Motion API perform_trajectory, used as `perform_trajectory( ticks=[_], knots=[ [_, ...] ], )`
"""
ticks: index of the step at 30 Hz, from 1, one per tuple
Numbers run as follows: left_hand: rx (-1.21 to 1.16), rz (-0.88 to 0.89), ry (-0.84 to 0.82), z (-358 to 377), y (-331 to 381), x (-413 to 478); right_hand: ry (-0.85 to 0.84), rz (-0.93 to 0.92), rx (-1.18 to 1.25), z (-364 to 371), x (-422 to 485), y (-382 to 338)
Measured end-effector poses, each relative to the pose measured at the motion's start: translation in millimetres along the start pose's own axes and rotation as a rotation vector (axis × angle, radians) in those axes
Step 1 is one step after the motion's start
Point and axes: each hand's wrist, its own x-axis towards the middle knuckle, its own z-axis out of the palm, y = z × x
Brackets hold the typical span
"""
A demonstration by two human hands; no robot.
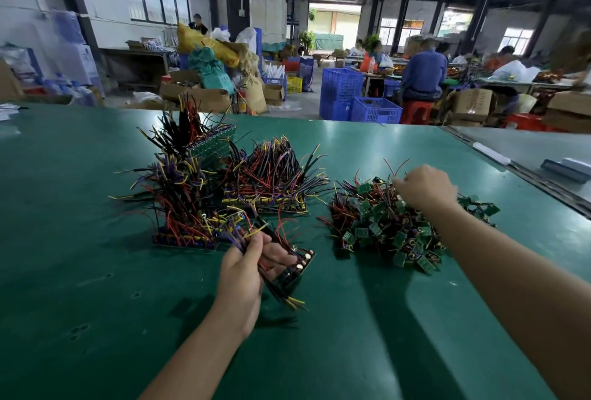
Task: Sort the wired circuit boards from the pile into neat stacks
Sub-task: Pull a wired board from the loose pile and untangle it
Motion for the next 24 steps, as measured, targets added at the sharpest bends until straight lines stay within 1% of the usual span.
perform_trajectory(
  ticks=[1, 3, 9, 12, 15, 18, 20, 21, 24],
  knots=[
    [-0.015, -0.013, -0.007, -0.3, -0.4, 0.6, -0.086, 0.052, -0.038, 3.4, 6.8, 6.9],
    [-0.044, -0.038, -0.011, -1.7, -1.0, 2.2, -0.157, 0.075, -0.105, 12.9, 11.9, 12.0],
    [0.003, -0.053, -0.014, -3.0, -4.7, 1.5, -0.073, 0.079, -0.140, 28.8, 6.7, 9.2],
    [0.029, -0.062, 0.004, -1.0, -5.3, 0.6, -0.013, -0.010, -0.208, 30.7, 3.8, 5.2],
    [0.038, -0.065, 0.016, -2.6, -4.4, 0.9, -0.044, -0.078, -0.263, 30.4, 4.8, 1.7],
    [0.038, -0.067, 0.020, -2.0, -2.7, 0.5, -0.039, -0.118, -0.283, 29.4, 6.0, 1.0],
    [0.051, -0.072, 0.019, -1.7, -1.6, -0.8, -0.037, -0.119, -0.234, 28.6, 5.4, -1.1],
    [0.055, -0.072, 0.019, -2.2, -1.0, -1.7, -0.031, -0.099, -0.169, 28.1, 4.5, -2.1],
    [0.043, -0.067, 0.026, -5.0, 0.9, -2.9, 0.053, 0.027, 0.115, 26.6, 2.4, -3.0]
  ],
)
